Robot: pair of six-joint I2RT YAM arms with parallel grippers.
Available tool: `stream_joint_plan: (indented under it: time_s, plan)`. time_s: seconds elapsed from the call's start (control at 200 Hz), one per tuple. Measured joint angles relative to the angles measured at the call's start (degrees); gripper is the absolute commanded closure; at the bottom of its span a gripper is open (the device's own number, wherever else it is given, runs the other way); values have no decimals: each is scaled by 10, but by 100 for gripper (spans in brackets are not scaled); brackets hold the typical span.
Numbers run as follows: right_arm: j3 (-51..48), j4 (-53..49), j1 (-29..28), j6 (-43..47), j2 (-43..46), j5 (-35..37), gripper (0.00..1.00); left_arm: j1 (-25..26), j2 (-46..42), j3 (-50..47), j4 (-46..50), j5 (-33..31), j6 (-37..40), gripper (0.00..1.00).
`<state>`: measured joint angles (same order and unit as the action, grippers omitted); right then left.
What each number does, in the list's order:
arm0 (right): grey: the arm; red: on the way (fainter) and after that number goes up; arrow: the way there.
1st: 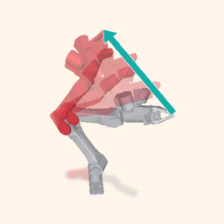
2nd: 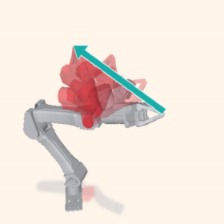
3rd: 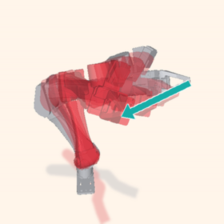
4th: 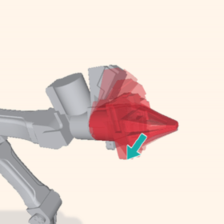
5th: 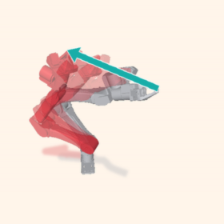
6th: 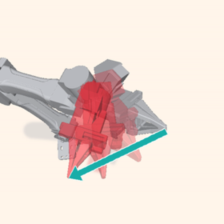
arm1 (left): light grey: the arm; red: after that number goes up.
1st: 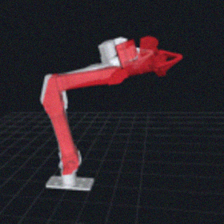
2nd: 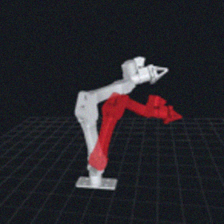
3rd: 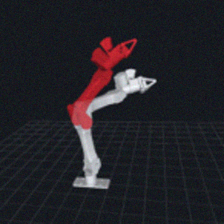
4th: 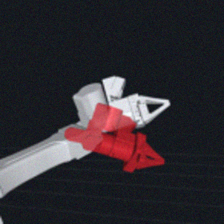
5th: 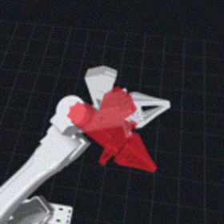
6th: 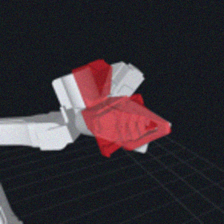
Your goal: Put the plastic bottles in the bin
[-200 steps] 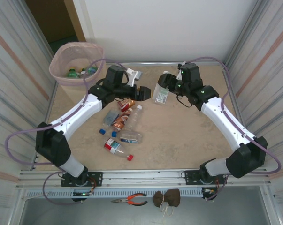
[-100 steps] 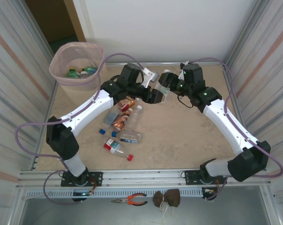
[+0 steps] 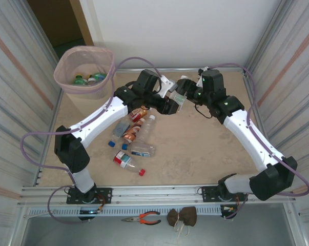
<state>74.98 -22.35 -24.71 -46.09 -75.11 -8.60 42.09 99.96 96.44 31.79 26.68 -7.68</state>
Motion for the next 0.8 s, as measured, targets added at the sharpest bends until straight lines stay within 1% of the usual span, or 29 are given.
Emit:
stream_joint_plan:
  time_s: [0.115, 0.22, 0.326, 0.446, 0.531, 0.797]
  plan:
    - [0, 0, 1, 0, 2, 0, 39, 0, 0, 1, -1, -3, 0, 59]
    - [0, 0, 1, 0, 2, 0, 29, 0, 0, 2, -1, -4, 0, 59]
    - [0, -2, 4, 2, 6, 2, 22, -3, -1, 2, -3, -7, 3, 60]
    - [0, -2, 6, 3, 12, 4, 20, -13, -5, 2, 0, -8, 4, 60]
    - [0, -1, 6, 6, 22, 4, 19, -30, -9, 3, 4, -9, 4, 60]
    - [0, -4, 8, 20, 56, 13, 18, -117, -49, 15, 35, -13, 5, 60]
